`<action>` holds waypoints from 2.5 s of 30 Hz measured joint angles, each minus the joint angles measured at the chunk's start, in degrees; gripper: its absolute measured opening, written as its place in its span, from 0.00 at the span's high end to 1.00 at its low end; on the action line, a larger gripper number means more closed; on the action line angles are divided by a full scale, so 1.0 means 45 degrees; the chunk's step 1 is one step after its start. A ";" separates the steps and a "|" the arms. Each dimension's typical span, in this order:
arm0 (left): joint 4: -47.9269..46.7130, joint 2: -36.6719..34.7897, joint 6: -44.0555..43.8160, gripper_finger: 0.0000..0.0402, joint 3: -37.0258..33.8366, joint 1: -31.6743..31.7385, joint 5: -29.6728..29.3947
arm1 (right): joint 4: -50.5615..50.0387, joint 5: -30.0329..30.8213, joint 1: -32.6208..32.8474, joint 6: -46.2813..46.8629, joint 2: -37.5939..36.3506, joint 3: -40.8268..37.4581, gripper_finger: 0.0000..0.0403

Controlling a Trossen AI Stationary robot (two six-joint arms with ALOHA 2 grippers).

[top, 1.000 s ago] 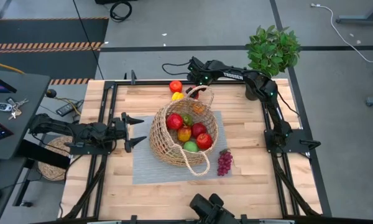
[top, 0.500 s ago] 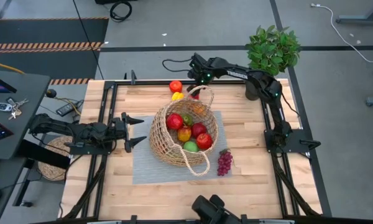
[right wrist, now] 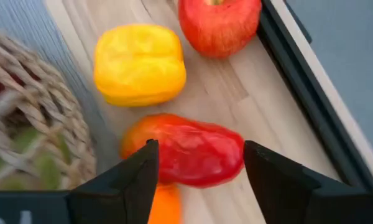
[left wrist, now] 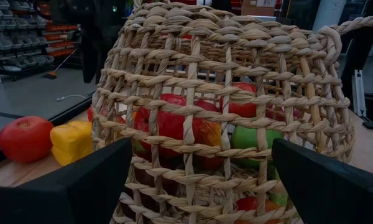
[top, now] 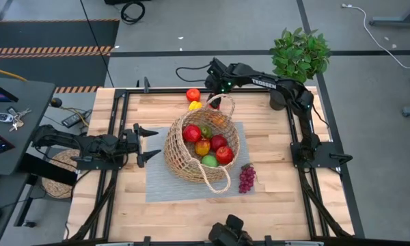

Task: Build produce basket
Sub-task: Put the red mango into the mesh basket

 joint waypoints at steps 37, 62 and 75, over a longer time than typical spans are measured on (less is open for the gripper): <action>0.0000 -0.0004 0.0000 0.02 0.0000 -0.0002 -0.0001 | 0.5143 0.2440 -0.0607 -0.0690 -0.0589 -0.1758 0.03; 0.0001 0.0000 0.0000 0.02 0.0000 -0.0002 0.0000 | 0.6458 -0.0540 -0.0095 0.0196 -0.0599 -0.5095 0.01; 0.0001 0.0000 0.0000 0.02 0.0000 -0.0003 -0.0002 | 0.5415 -0.1020 -0.0530 0.0669 -0.0628 -0.5076 0.01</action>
